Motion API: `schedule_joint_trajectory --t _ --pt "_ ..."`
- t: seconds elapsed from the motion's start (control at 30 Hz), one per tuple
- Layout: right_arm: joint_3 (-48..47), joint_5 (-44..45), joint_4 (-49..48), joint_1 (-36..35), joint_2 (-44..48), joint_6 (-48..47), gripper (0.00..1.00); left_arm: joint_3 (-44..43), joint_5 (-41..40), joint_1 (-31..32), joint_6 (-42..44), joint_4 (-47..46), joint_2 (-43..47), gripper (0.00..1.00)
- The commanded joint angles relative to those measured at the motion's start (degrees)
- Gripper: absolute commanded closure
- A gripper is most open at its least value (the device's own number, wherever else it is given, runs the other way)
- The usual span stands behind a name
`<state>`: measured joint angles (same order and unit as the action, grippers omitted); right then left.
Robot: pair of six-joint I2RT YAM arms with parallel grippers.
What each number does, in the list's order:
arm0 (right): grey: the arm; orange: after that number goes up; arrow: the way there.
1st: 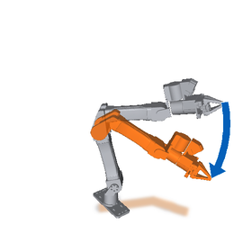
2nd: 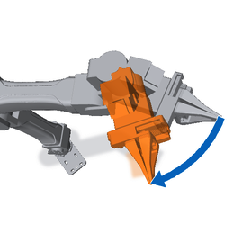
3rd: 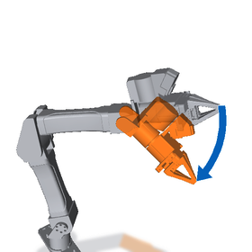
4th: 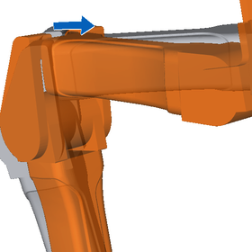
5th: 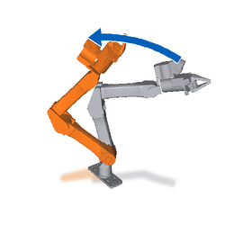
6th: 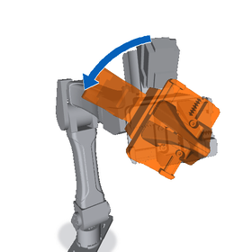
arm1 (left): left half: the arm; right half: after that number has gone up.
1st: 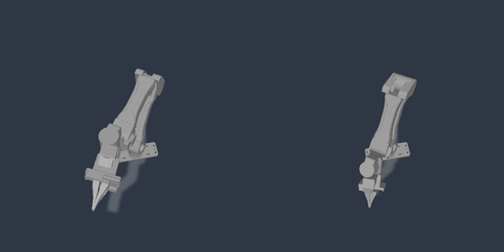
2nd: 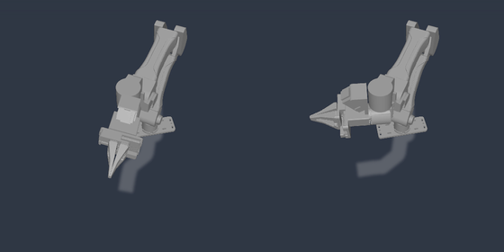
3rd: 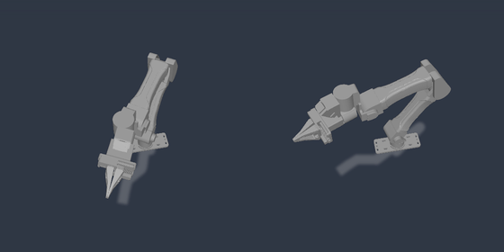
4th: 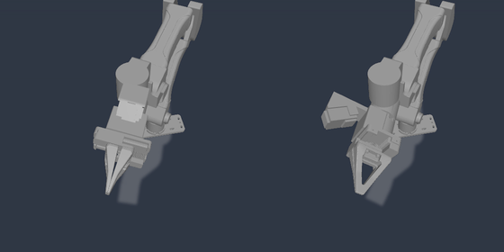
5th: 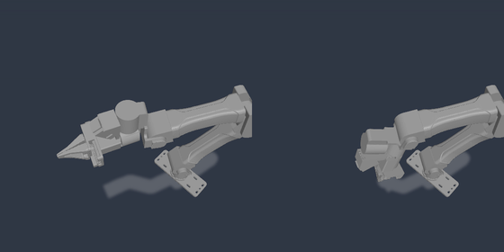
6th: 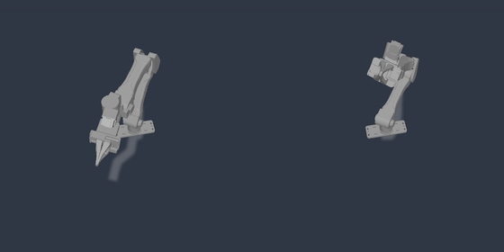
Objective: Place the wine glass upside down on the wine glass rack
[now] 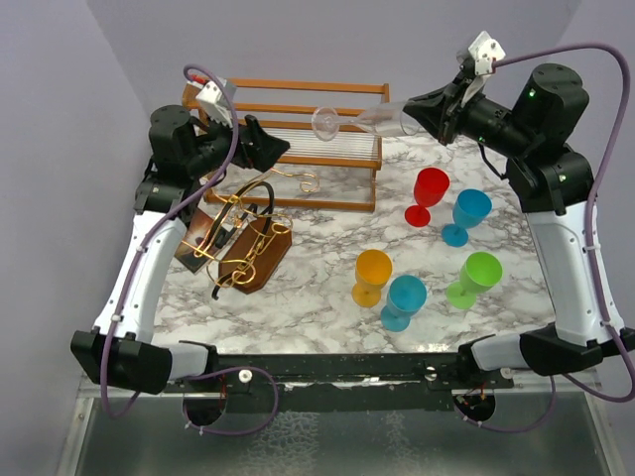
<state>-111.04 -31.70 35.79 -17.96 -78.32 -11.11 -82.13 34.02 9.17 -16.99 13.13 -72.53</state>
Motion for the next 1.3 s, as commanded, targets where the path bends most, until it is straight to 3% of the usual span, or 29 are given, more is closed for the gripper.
schedule_joint_trajectory --t 0.0,0.13,0.3,0.4,1.13,1.27 --pt "-0.7 -6.3 -8.1 -0.2 -2.0 9.0 0.99 -2.0 4.0 2.4 -9.6 -6.7 -1.9 0.12" --pt "0.1 -7.9 -9.6 -0.2 -2.5 11.7 0.99 -1.3 5.5 3.5 -13.7 -9.8 -3.8 0.17" --pt "2.5 -9.0 -12.0 -0.2 -1.8 13.5 0.99 0.7 6.9 3.7 -18.5 -14.0 -4.9 0.4" --pt "2.9 -9.0 -12.2 -0.2 -1.7 13.5 0.99 0.4 6.2 3.7 -18.8 -13.5 -5.3 0.48" --pt "5.2 -10.5 -14.1 -0.2 -1.3 14.5 0.99 1.2 7.9 3.8 -21.6 -14.5 -6.4 0.81" --pt "5.6 -10.4 -14.3 -0.2 -1.2 14.4 0.99 1.3 8.5 3.8 -21.8 -15.2 -6.2 0.93"
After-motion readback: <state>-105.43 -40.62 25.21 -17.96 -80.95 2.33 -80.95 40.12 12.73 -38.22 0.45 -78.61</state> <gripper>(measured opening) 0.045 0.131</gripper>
